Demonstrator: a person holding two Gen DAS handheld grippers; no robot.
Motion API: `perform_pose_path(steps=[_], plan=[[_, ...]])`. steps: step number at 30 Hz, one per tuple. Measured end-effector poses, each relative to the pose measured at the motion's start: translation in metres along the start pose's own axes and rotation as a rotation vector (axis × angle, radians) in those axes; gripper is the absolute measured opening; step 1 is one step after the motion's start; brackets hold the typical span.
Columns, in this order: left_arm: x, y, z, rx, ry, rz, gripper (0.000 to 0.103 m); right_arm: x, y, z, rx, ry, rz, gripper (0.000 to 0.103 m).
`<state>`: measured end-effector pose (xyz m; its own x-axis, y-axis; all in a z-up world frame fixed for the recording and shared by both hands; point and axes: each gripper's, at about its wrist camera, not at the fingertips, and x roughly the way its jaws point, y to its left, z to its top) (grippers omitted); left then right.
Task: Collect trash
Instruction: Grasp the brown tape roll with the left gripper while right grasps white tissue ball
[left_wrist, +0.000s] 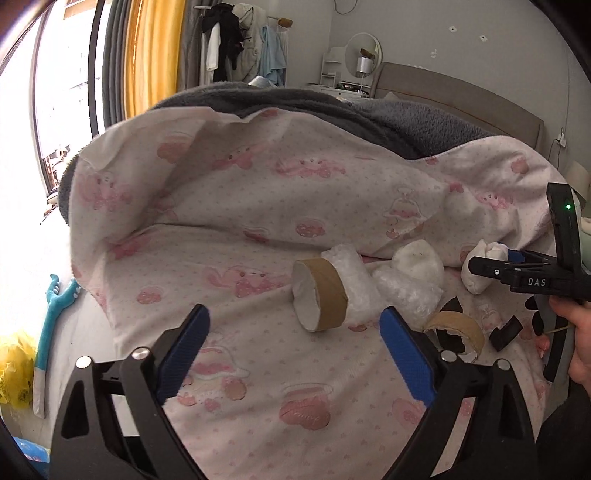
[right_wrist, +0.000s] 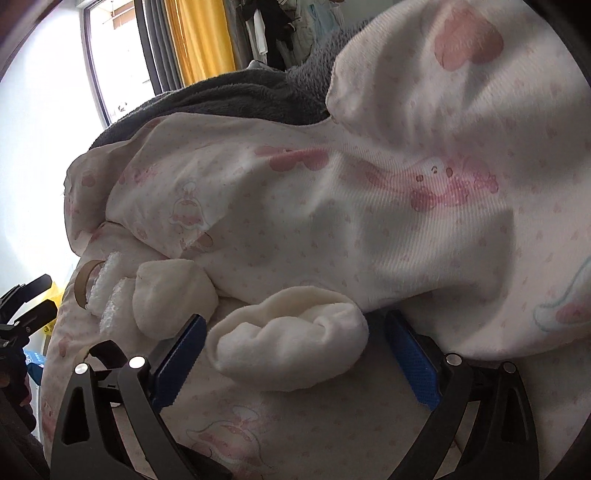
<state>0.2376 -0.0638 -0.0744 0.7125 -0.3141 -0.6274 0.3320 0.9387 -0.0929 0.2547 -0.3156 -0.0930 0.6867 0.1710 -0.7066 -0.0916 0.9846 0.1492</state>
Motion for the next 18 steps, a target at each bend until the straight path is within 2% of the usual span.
perform_pose_path(steps=[2,3,5,8,11,16,18], plan=[[0.009,-0.002,0.000,-0.003,0.025,-0.016,0.079,0.007,-0.002,-0.001,-0.010,0.020,0.000,0.096],[0.012,-0.003,0.000,-0.005,0.028,-0.025,0.078,0.010,-0.003,-0.001,-0.010,0.024,0.003,0.092],[0.017,-0.006,0.000,-0.004,0.030,-0.034,0.076,0.013,-0.007,-0.001,0.002,0.031,0.026,0.071],[0.022,-0.010,0.000,-0.008,0.038,-0.043,0.067,0.013,-0.014,-0.001,0.024,0.027,0.059,0.063],[0.026,-0.011,0.001,-0.021,0.045,-0.056,0.062,0.009,-0.018,-0.002,0.028,0.019,0.075,0.059],[0.031,-0.008,0.004,-0.068,0.052,-0.087,0.054,0.002,-0.021,-0.002,0.021,0.008,0.093,0.057],[0.032,-0.003,0.004,-0.108,0.054,-0.104,0.046,0.001,-0.022,-0.002,0.021,0.007,0.099,0.057]])
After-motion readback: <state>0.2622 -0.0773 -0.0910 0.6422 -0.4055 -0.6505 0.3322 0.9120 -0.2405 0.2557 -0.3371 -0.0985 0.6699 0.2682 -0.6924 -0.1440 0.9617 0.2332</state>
